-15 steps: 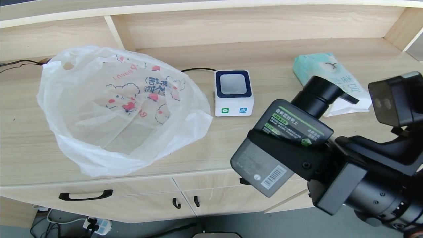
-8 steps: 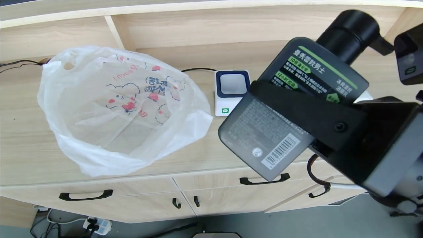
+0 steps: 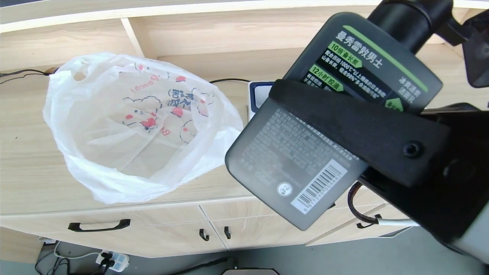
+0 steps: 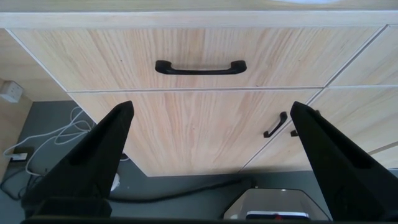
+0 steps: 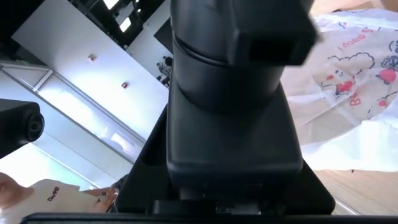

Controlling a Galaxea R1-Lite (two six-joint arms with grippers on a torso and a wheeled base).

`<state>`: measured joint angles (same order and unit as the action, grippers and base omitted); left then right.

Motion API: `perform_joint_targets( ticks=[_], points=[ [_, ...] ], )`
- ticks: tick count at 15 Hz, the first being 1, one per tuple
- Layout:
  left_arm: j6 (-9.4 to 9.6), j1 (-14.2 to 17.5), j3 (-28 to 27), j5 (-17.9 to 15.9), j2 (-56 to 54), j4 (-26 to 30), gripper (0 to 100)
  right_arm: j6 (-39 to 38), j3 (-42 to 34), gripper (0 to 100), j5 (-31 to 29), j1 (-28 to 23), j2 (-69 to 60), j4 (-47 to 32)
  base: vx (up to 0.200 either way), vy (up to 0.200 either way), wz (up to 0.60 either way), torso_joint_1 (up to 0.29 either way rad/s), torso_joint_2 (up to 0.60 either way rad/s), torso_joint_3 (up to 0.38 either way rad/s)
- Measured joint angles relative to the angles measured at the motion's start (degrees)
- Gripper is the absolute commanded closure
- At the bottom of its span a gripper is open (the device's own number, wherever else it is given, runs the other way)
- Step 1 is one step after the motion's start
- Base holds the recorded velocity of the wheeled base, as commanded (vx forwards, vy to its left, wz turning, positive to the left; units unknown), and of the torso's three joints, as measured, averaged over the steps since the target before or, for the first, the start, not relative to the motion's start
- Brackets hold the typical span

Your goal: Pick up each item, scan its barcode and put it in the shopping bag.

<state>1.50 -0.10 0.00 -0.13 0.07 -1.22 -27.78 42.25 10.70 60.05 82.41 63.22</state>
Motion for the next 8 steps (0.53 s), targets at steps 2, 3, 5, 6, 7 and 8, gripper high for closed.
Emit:
perform_joint_targets(
  ticks=[2,3,5,6,7,8],
  points=[
    [-0.05,0.02,0.00,0.04,0.00,0.00,0,0.22,0.00,100,-0.26,0.11,0.00,0.02,0.000,0.000,0.00,0.000,0.00,0.000],
    [-0.09,0.02,0.00,0.02,0.00,0.02,0,0.94,-0.04,100,-0.52,0.11,0.00,0.02,0.000,0.000,0.00,0.000,0.00,0.000],
    [-0.09,0.02,0.00,0.00,0.00,0.05,0,4.19,-0.63,100,-1.27,-0.22,0.09,-0.13,0.000,0.000,0.00,0.000,0.00,0.000],
    [-0.09,-0.01,0.00,0.00,0.00,0.10,0,7.27,-1.22,100,-3.16,-1.05,0.34,-0.27,0.000,0.000,0.00,0.000,0.00,0.000],
    [-0.09,-0.01,0.00,0.02,0.00,0.11,0,14.02,-2.23,100,-6.91,-2.67,0.85,-0.24,0.000,0.000,0.00,0.000,0.00,0.000],
    [-0.09,-0.01,0.00,0.02,0.00,0.10,0,21.85,-3.89,100,-12.80,-4.55,1.46,-0.18,0.000,0.000,0.00,0.000,0.00,0.000]
  ],
)
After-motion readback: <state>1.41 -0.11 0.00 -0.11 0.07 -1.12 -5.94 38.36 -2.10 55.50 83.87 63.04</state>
